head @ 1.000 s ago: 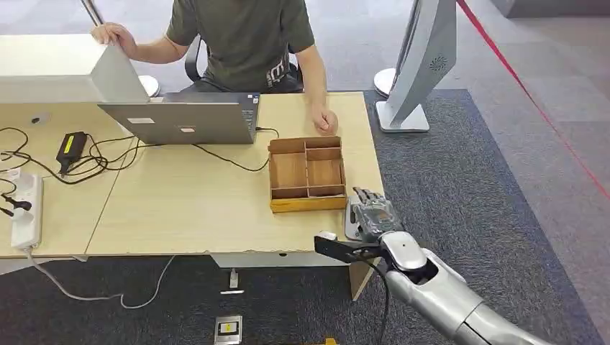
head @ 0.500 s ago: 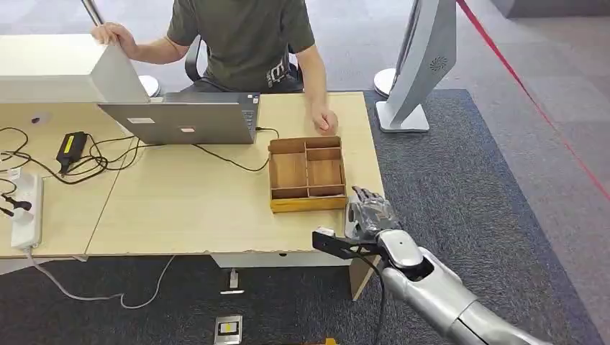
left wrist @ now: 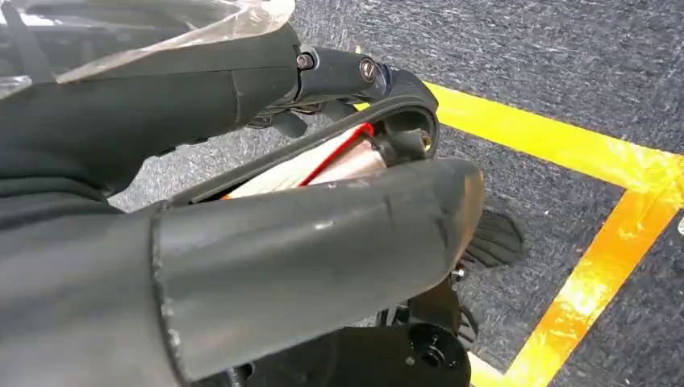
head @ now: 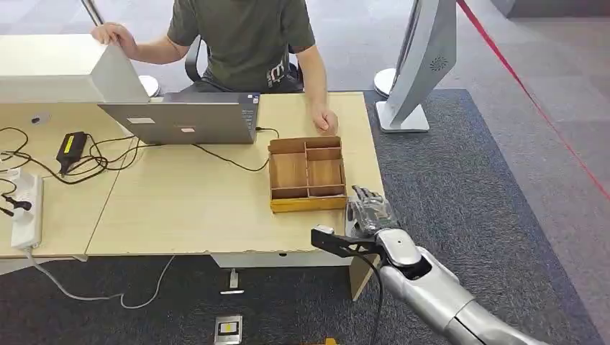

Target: Pass the card to the sensor for recognition and then transmit it.

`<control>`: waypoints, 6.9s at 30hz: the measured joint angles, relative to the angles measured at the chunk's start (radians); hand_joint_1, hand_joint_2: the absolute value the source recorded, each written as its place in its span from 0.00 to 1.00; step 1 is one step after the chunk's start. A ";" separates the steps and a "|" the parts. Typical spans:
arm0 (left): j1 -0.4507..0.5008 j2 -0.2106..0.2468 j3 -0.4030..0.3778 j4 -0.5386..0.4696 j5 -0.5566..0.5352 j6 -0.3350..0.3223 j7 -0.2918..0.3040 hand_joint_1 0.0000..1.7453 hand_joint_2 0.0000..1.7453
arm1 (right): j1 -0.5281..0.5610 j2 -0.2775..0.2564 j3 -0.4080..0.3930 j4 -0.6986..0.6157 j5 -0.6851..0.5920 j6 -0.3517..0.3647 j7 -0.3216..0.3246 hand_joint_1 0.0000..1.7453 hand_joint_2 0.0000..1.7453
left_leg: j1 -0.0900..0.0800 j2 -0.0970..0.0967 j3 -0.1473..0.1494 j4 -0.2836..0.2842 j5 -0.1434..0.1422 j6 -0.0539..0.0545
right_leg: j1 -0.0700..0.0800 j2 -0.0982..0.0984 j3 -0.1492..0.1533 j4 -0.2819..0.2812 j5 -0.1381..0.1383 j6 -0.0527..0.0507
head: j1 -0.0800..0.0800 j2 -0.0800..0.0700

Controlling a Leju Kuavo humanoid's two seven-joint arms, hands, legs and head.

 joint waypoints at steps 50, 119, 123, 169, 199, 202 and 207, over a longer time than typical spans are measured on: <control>0.000 -0.008 0.001 0.000 0.005 0.029 0.015 0.00 0.00 | 0.013 0.015 -0.085 0.101 -0.010 -0.068 -0.031 1.00 1.00 | 0.000 0.001 0.005 0.000 0.000 0.000 | 0.000 0.000 0.005 -0.001 0.000 0.000 | 0.000 0.000; -0.001 -0.007 0.001 0.000 -0.022 -0.025 0.045 0.00 0.00 | -0.399 0.219 0.010 0.176 0.145 -0.023 0.037 1.00 1.00 | 0.001 0.001 -0.002 0.000 0.002 -0.001 | 0.001 0.001 -0.002 0.000 0.002 0.000 | 0.000 0.000; -0.001 -0.007 0.001 0.000 -0.022 -0.025 0.036 0.00 0.00 | -0.399 0.222 0.010 0.190 0.145 -0.023 0.039 1.00 1.00 | 0.001 0.001 -0.002 0.000 0.002 -0.001 | 0.001 0.001 -0.002 0.000 0.002 0.000 | 0.000 0.000; 0.007 -0.006 0.001 0.000 0.014 -0.007 -0.001 0.00 0.00 | -0.080 -0.061 -0.250 -0.291 0.037 0.074 -0.015 0.00 0.00 | 0.001 0.001 -0.002 0.001 0.001 0.000 | 0.001 0.001 -0.003 -0.001 0.003 0.000 | 0.000 0.000; 0.003 -0.034 0.051 0.000 0.075 0.090 -0.032 0.00 0.00 | 0.385 -0.279 -0.038 -0.927 0.083 -0.357 0.204 0.00 0.00 | 0.001 0.002 -0.002 0.000 -0.001 -0.001 | 0.001 0.004 -0.002 -0.002 0.002 0.000 | -0.001 0.000; 0.003 -0.035 0.052 0.000 0.067 0.082 -0.031 0.00 0.00 | 0.386 -0.244 -0.004 -0.908 0.068 -0.342 0.203 0.00 0.00 | 0.002 0.002 -0.002 0.000 -0.001 -0.001 | 0.001 0.004 -0.002 -0.002 0.002 0.000 | 0.000 0.000; 0.002 -0.035 0.052 0.000 0.061 0.069 -0.034 0.00 0.00 | 0.384 -0.198 0.024 -0.869 0.071 -0.334 0.186 0.00 0.00 | 0.002 0.002 -0.002 0.000 -0.001 -0.001 | 0.002 0.004 -0.002 -0.002 0.001 0.000 | 0.000 0.000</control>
